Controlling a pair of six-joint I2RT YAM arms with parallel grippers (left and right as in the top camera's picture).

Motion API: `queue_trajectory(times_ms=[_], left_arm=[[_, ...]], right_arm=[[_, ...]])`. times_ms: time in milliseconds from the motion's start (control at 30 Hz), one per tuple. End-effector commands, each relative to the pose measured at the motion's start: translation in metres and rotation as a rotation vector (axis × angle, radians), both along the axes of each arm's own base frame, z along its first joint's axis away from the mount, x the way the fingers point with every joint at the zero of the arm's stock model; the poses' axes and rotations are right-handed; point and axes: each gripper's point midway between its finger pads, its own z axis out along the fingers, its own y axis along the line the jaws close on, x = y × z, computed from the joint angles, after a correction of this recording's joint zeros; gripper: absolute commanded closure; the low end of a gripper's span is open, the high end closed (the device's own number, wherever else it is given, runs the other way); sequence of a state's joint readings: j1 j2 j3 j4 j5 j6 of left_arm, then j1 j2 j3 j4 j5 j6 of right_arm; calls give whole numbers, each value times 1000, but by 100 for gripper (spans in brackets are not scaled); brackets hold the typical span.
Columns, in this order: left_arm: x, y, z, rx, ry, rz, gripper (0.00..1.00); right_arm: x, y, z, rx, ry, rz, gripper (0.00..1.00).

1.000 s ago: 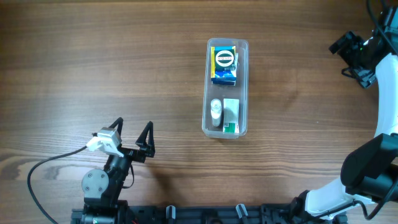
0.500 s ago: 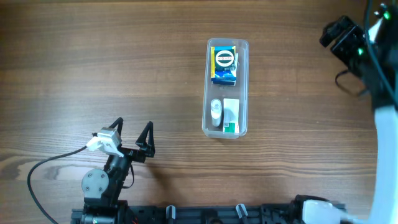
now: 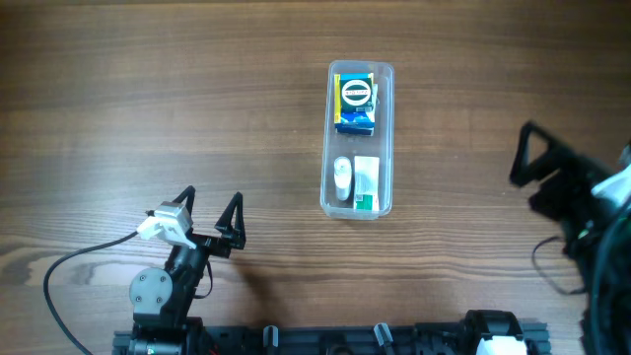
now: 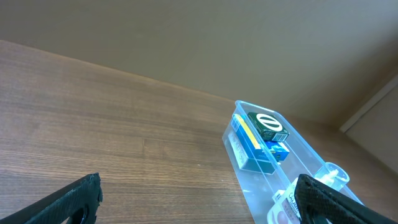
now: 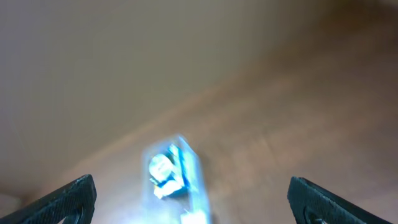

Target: Pack container

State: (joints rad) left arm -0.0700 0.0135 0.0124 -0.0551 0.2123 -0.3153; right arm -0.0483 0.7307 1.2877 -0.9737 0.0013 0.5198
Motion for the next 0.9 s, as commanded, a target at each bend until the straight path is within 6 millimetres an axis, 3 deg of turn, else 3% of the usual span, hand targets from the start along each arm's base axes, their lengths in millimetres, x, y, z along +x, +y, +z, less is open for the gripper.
queue_trajectory(times_ms=[0,167,400,867], left_arm=[[-1,-2,-1,18,-9,-16,0],[-1,-2,-1,18,-9,-16,0],[-1,-2,-1,18,-9,-16,0],[-1,-2,-1,18,-9,-16,0]], right_arm=[[-19,-10,-46,-25,52,-62,0],[-19,-10,-80,-26,-47,-59,0],[1,27,-102,-194,-296,182,0],[9,28,-162,-243,-405,188,0]])
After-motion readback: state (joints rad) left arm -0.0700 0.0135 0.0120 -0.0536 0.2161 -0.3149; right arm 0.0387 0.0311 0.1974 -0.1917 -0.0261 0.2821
